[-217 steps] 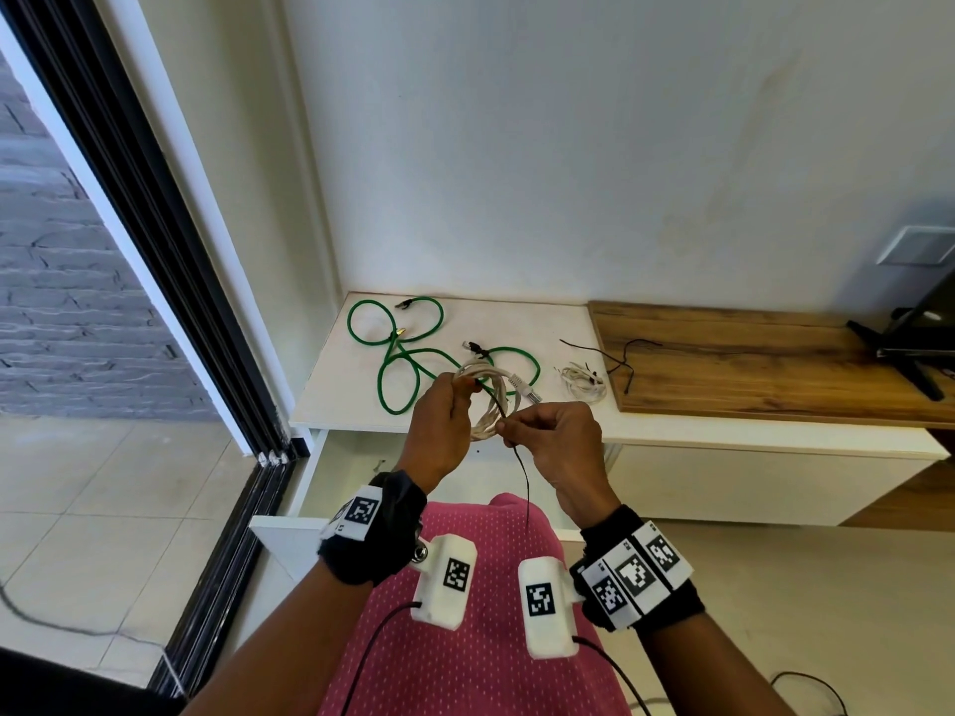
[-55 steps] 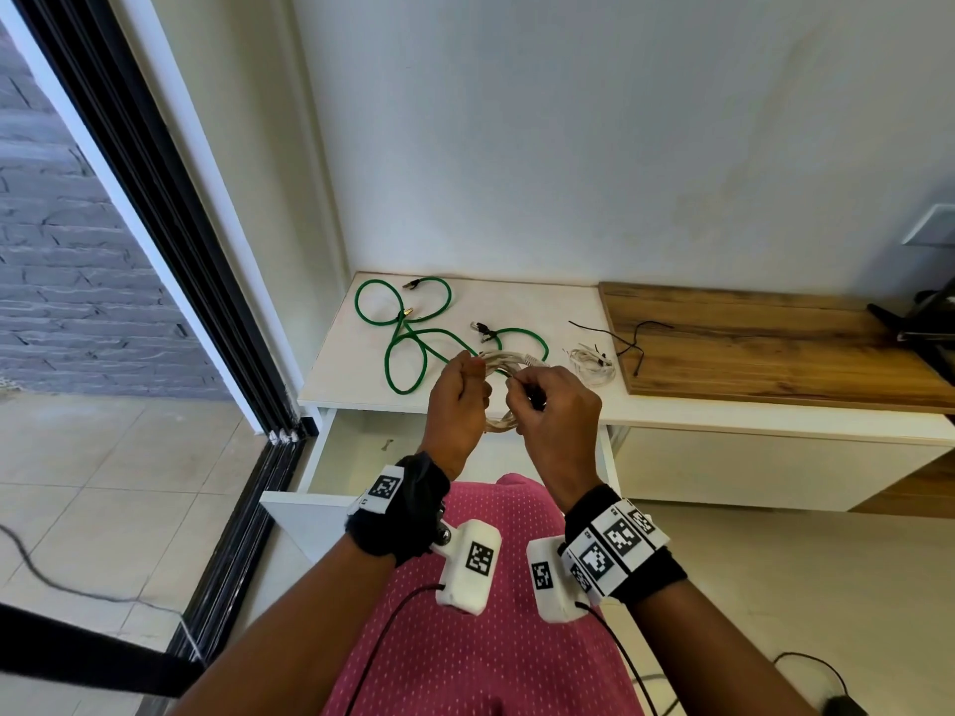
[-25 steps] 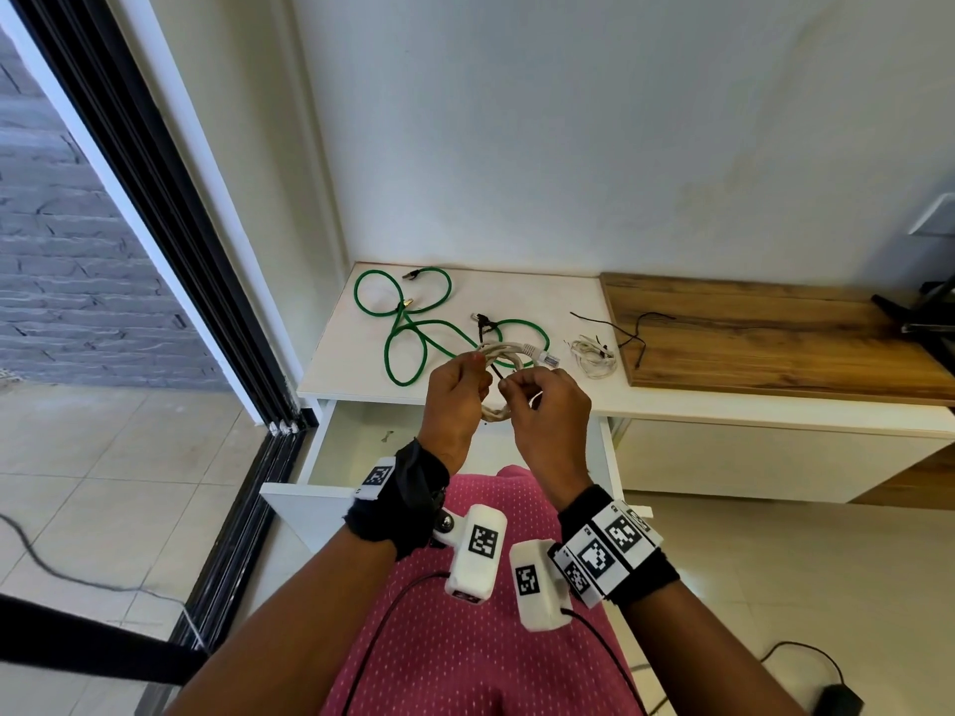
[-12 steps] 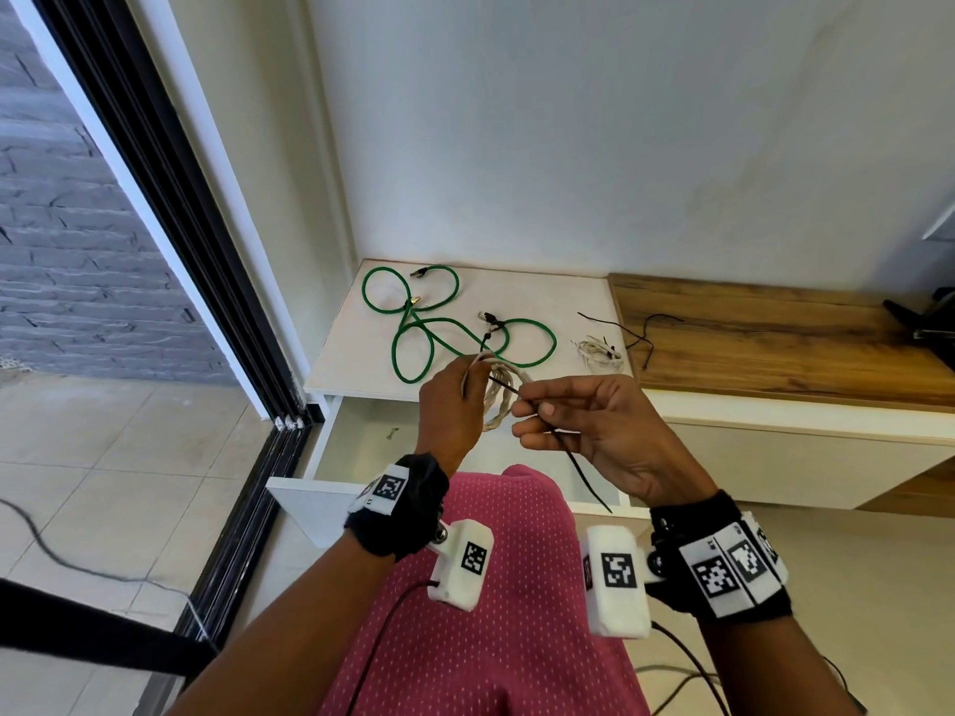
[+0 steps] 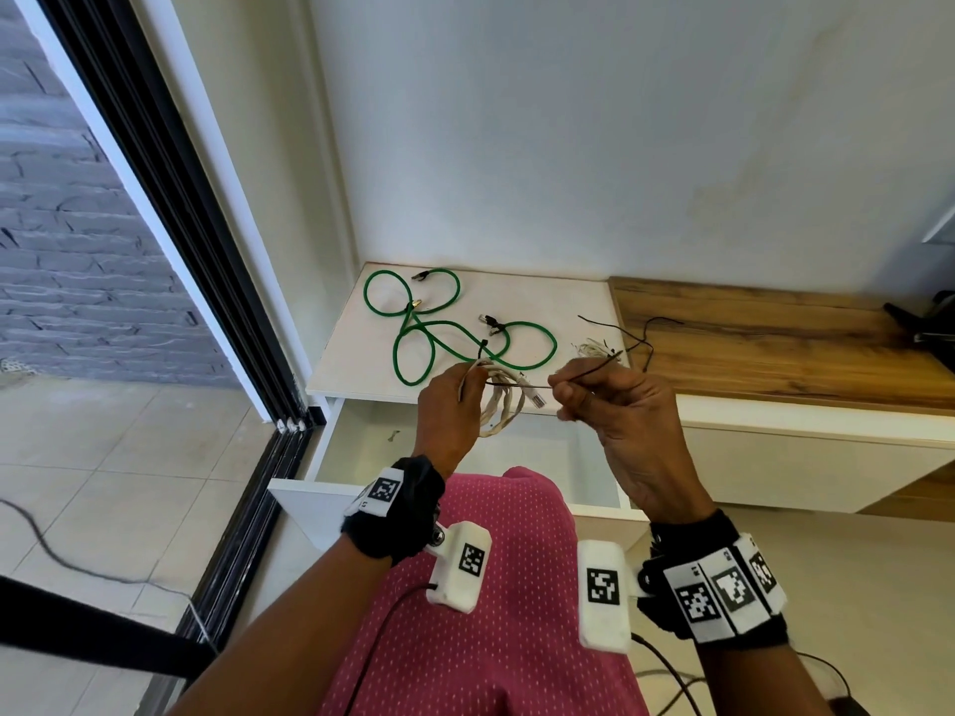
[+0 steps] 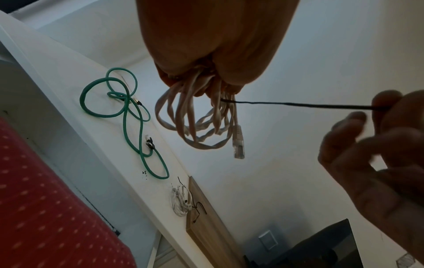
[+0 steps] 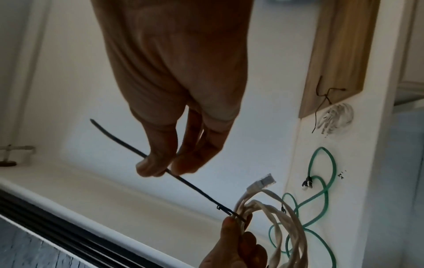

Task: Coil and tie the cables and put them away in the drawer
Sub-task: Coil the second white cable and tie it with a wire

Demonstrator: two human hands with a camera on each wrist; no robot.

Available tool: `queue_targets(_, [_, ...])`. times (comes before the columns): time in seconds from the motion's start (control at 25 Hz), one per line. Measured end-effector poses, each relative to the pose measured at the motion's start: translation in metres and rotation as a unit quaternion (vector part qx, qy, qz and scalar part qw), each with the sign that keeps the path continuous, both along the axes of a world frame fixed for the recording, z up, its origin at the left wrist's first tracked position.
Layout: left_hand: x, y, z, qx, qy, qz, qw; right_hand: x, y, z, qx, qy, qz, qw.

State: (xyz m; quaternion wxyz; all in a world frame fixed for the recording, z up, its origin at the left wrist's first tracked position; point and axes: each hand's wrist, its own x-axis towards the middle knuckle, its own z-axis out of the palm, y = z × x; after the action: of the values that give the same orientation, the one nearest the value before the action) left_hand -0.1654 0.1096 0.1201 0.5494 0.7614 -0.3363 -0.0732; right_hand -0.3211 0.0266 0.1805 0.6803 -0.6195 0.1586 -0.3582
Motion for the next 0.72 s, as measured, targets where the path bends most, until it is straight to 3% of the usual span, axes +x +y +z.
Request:
queue_targets(0.2, [-0.008,-0.001,-0.008,0.007,0.013,-0.032,0.999,0.004,-0.001,0.000,0.099,-0.070,-0.009,0.993])
queue_targets(0.48, [-0.014,0.013,0.005,-0.026,0.023,-0.077,0.996,0.014,0.013,-0.016,0.090,0.103,-0.016,0.991])
queue_targets(0.72, [-0.011,0.020,0.006,-0.001,0.012,-0.091,0.996,0.014,0.011,-0.011,0.137,0.103,-0.015,0.985])
